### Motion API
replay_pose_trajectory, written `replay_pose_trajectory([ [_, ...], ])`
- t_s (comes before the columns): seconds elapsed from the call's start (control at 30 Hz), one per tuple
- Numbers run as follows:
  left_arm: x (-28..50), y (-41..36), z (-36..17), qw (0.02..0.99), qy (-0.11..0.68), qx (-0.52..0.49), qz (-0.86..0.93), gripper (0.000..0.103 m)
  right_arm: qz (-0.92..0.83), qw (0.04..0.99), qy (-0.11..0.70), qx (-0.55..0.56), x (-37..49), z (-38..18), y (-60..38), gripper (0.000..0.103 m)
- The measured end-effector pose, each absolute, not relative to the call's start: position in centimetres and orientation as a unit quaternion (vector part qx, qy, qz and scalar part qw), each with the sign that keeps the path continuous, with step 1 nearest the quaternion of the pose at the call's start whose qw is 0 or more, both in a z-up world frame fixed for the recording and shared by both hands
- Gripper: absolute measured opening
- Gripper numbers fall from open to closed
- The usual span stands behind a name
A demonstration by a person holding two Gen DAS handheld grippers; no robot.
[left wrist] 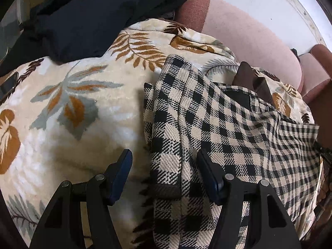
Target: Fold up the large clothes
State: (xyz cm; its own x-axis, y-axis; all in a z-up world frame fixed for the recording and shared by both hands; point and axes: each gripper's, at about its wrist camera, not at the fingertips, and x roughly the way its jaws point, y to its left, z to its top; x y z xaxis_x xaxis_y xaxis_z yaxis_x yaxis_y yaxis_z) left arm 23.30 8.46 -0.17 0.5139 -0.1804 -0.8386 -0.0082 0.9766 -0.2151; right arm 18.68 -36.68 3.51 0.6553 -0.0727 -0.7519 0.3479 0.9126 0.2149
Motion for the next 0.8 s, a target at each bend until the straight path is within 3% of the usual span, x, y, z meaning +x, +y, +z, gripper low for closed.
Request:
replay_pose_trajectory([
  [0.2,23.2,8.7,0.0,0.866,0.488,-0.096,-0.055,0.063,-0.129,0.867,0.431,0.213,18.3,1.2,-39.3,0.004],
  [0.33,22.1,9.6,0.6,0.866,0.484,-0.111,-0.066,0.063,-0.106,0.880,0.403,0.228,16.7,2.4,-39.5,0.020],
  [0.47,19.9,11.1,1.1,0.866,0.475,-0.134,-0.082,0.063,-0.066,0.888,0.397,0.224,14.3,3.1,-38.6,0.042],
  [0.8,16.0,11.8,0.5,0.855,0.479,-0.139,-0.138,0.063,-0.030,0.871,0.447,0.199,7.5,0.8,-34.6,0.057],
])
